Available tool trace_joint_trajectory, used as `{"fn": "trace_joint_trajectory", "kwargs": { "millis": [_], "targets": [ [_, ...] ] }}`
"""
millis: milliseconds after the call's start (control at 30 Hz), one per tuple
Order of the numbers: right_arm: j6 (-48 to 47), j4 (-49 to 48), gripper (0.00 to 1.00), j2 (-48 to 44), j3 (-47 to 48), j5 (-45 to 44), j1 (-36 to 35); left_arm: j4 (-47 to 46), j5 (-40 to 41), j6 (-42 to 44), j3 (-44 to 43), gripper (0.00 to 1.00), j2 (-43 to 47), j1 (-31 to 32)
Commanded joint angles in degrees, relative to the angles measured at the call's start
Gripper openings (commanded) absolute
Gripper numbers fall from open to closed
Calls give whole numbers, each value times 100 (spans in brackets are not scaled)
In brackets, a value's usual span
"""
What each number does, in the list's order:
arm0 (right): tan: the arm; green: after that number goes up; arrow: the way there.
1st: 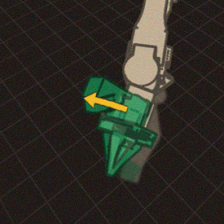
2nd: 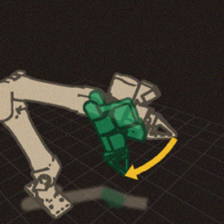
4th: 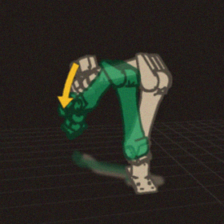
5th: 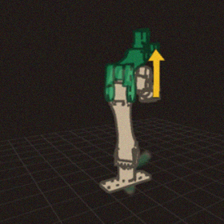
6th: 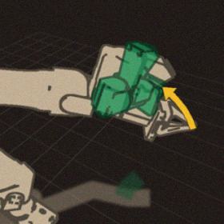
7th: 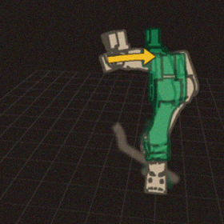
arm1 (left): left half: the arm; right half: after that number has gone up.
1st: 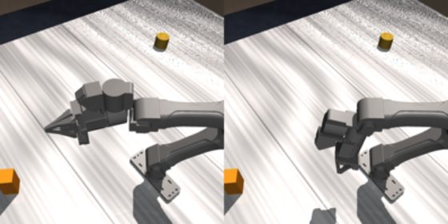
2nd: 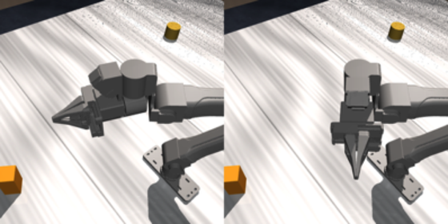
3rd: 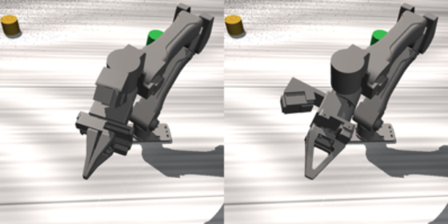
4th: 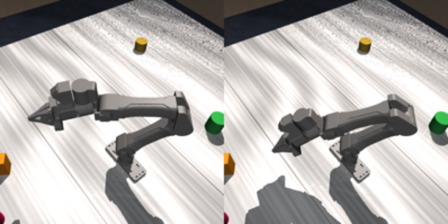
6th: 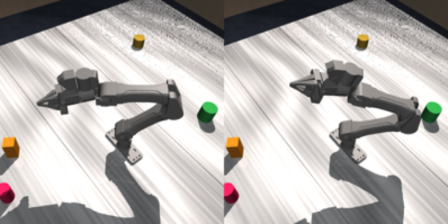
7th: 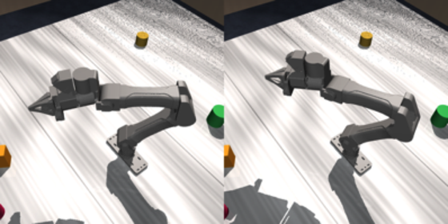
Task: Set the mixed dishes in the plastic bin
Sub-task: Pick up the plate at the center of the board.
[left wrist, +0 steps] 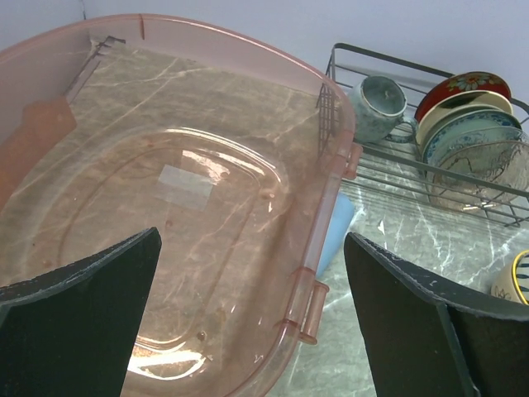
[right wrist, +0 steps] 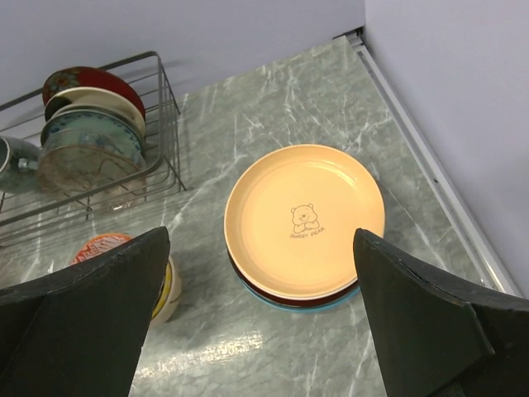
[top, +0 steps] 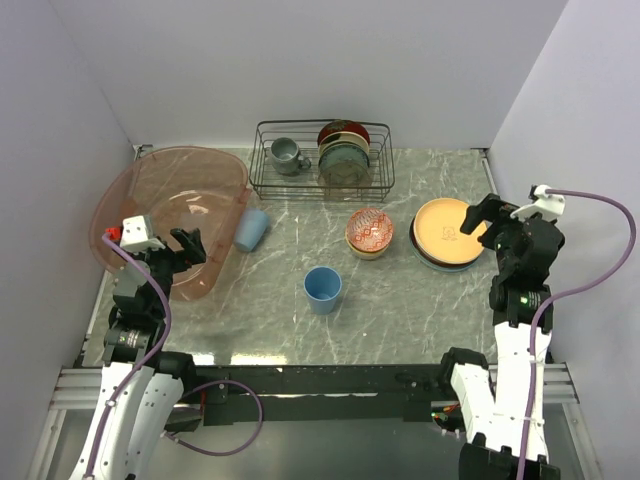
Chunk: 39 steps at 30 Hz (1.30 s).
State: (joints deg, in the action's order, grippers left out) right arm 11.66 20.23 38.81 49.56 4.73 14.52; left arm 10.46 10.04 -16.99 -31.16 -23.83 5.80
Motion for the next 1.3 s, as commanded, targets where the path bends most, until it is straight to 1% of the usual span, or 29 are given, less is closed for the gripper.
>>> {"fn": "trace_joint_trajectory", "kwargs": {
  "millis": [0, 33, 67, 133, 167, 200, 233, 267, 300, 333, 367, 433, 533, 667, 767, 900, 1000, 1133, 1267],
  "targets": [
    [-111, -11, 100, 48, 247, 141, 15, -369, -169, 91, -84, 99, 19, 9],
    [-216, 7, 100, 65, 247, 264, 24, -334, -178, 100, -110, 99, 11, 9],
    [-521, 16, 100, 66, 238, 396, 15, -325, -196, 91, -119, 99, 10, 9],
    [-962, 43, 100, 39, 160, 1001, 15, -351, -213, 91, -110, 99, 37, 9],
    [-1564, 60, 100, -13, 37, 1247, 15, -360, -205, 108, -101, 99, 46, 9],
    [-1901, 78, 100, -48, -33, 1946, 15, -369, -196, 109, -92, 99, 46, 9],
    [-2252, 121, 100, -92, -112, 2283, 7, -360, -187, 109, -101, 99, 54, 9],
    [-2987, 278, 100, -145, -235, 2669, 7, -334, -196, 109, -101, 99, 54, 9],
    [-3360, 428, 100, -163, -262, 3178, -2, -334, -204, 100, -101, 99, 63, 9],
    [-3642, 568, 100, -172, -280, 3296, -20, -334, -257, 100, -110, 99, 63, 9],
    [-3975, 805, 100, -120, -263, 3315, -55, -369, -275, 108, -101, 99, 72, 9],
    [-4310, 1026, 100, -14, -245, 3210, -64, -369, -310, 100, -101, 99, 72, 9],
    [-4636, 1237, 100, 337, -263, 2912, -64, -378, -336, 100, -92, 99, 72, 9],
    [-5076, 1597, 100, 1065, -114, 2744, -64, -413, -336, 108, -66, 99, 28, 9],
    [-5384, 1599, 100, 1452, -69, 2569, -55, -404, -354, 117, -92, 99, -51, 9],
    [-5587, 1484, 100, 1945, 1, 2208, -55, -439, -345, 117, -75, 99, -69, 9],
    [-5753, 1572, 100, 2332, 80, 2260, -55, -457, -389, 135, -92, 99, -86, 9],
    [-5772, 1274, 100, 2955, 115, 2111, -178, -448, -380, 135, -92, 99, -69, 9],
    [-5543, 1115, 95, 3624, 370, 2102, -274, -483, -328, 135, -40, 99, 2, 9]
  ]
}}
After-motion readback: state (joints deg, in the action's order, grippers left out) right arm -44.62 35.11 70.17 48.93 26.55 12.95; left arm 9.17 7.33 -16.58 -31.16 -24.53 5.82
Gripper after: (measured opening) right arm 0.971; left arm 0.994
